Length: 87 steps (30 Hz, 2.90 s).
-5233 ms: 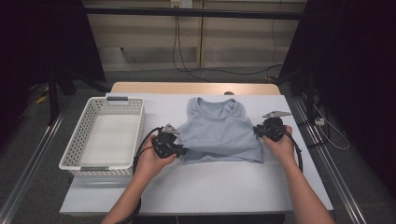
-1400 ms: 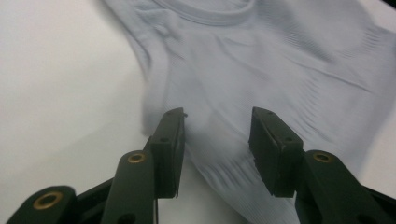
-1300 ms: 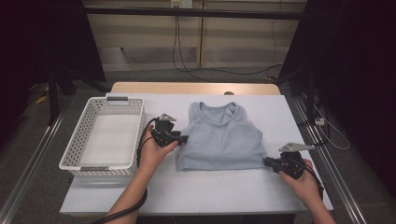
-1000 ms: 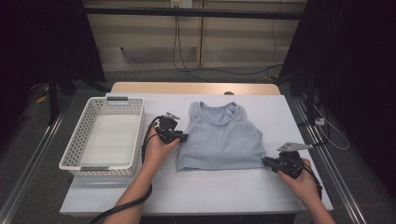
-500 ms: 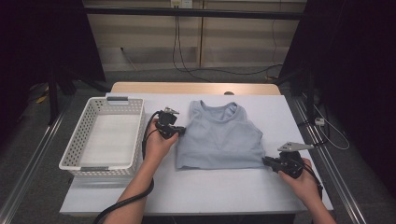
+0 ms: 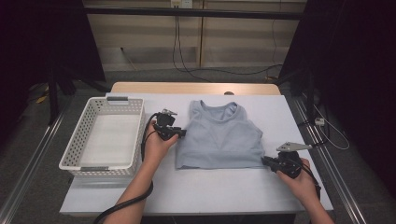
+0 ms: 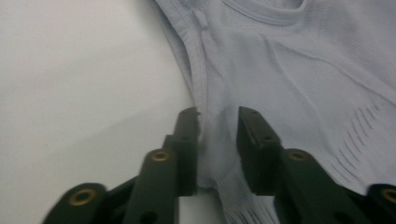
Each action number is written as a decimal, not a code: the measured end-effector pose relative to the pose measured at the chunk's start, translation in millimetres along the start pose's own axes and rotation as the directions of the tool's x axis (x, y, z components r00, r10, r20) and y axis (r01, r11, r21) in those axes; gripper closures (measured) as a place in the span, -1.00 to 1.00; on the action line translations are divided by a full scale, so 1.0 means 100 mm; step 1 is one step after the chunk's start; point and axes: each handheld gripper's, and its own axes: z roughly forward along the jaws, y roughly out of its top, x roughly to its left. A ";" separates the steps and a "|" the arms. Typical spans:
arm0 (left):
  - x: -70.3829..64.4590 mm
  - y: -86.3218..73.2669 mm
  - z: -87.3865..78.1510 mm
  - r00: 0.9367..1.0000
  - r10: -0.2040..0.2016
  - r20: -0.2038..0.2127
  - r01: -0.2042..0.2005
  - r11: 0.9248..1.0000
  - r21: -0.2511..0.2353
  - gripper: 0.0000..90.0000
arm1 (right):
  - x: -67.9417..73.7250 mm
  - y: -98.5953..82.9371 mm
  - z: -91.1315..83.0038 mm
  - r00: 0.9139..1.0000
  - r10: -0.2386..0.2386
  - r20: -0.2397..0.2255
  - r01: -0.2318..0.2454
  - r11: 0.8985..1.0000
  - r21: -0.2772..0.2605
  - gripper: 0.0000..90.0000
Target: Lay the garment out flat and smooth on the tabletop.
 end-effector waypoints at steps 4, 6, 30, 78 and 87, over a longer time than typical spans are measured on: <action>-0.07 -0.03 -0.07 1.000 0.008 0.006 -0.008 1.000 -0.014 -0.05 | 0.01 0.00 0.00 1.000 0.000 -0.001 0.000 1.000 -0.002 0.91; -0.11 -0.05 -0.11 1.000 0.012 0.015 -0.012 1.000 -0.007 -0.16 | 0.01 0.00 -0.01 1.000 0.000 -0.001 0.000 1.000 -0.003 0.90; -0.21 -0.44 -0.35 0.996 0.059 0.066 -0.059 0.998 0.007 -0.28 | -0.01 -0.02 -0.02 1.000 0.019 -0.001 -0.019 1.000 -0.003 0.91; -0.28 -0.59 -0.65 0.979 0.044 0.201 -0.078 0.983 0.167 0.95 | 0.16 -0.04 -0.16 1.000 0.002 -0.007 -0.002 1.000 -0.008 0.94; -0.29 -0.69 -0.76 0.978 0.045 0.206 -0.081 0.982 0.170 0.95 | 0.30 -0.11 -0.24 0.999 -0.022 -0.033 0.022 1.000 0.002 0.94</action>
